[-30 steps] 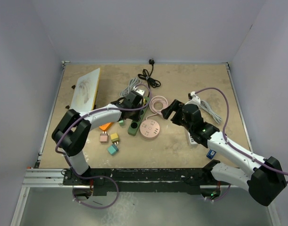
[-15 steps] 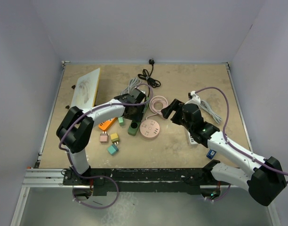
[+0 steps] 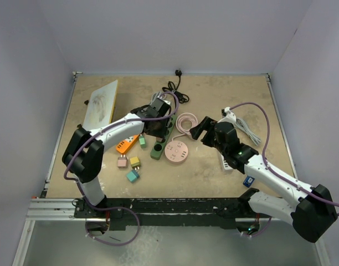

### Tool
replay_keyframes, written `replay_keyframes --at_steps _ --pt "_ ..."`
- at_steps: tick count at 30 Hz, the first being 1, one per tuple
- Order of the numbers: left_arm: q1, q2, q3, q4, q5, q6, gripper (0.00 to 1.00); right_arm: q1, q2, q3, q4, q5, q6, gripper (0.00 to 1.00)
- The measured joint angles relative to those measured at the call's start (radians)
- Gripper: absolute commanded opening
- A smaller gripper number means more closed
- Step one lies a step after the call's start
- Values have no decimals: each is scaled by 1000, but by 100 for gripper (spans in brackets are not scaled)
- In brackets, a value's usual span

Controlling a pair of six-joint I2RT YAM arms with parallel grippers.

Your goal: Insert the plug

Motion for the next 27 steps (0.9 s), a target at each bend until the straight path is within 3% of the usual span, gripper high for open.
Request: replay_keyframes --at_steps 3,13,27 --pt "1 0 1 -23 0 4 37 0 0 0 0 0 0 83" --pt "2 16 10 -59 13 39 0 0 0 0 0 0 5 83" --pt "-2 57 6 -57 5 53 0 -2 -39 0 -5 4 20 82"
